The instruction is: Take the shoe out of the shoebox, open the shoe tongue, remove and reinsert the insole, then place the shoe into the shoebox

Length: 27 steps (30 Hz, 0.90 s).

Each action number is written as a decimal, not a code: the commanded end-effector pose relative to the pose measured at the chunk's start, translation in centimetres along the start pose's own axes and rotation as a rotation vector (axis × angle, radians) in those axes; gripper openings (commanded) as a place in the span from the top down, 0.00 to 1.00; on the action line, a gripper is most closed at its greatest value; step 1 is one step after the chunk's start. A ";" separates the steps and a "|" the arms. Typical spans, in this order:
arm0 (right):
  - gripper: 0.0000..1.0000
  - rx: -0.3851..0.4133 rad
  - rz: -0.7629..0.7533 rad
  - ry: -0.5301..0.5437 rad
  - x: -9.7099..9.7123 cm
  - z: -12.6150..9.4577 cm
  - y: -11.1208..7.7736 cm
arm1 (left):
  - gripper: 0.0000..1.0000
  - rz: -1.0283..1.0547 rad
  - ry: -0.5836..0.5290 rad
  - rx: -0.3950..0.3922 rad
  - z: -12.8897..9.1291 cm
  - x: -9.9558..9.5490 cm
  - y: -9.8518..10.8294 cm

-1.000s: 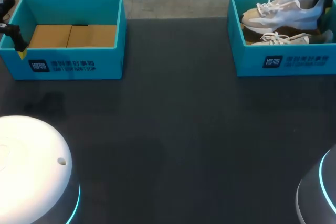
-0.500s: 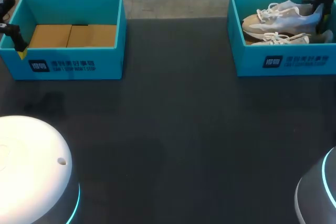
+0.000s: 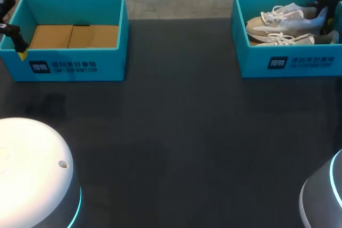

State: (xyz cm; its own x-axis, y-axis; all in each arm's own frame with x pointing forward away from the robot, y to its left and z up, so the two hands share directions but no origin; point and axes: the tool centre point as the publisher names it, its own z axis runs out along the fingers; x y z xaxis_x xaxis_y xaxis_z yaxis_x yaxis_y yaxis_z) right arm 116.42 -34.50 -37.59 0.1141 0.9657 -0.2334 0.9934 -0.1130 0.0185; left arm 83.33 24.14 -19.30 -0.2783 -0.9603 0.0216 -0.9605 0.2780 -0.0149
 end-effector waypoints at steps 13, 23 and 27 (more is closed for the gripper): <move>1.00 0.019 -0.003 0.023 0.3 0.7 1.1 | 0.00 0.000 -0.002 -0.002 0.0 0.0 0.0; 0.24 0.003 -0.004 0.043 0.0 -0.1 0.7 | 0.00 0.000 -0.002 -0.002 0.0 0.0 0.0; 0.08 -0.008 -0.004 0.042 0.0 -0.8 0.5 | 0.00 0.000 -0.002 -0.002 0.0 0.0 0.0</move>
State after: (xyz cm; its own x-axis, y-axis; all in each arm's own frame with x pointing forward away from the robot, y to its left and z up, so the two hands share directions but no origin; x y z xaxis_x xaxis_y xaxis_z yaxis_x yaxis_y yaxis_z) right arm 117.03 -34.31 -37.38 0.1102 0.9759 -0.1882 0.9939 -0.1071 0.0265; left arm 83.33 24.14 -19.29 -0.2783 -0.9603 0.0215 -0.9605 0.2780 -0.0149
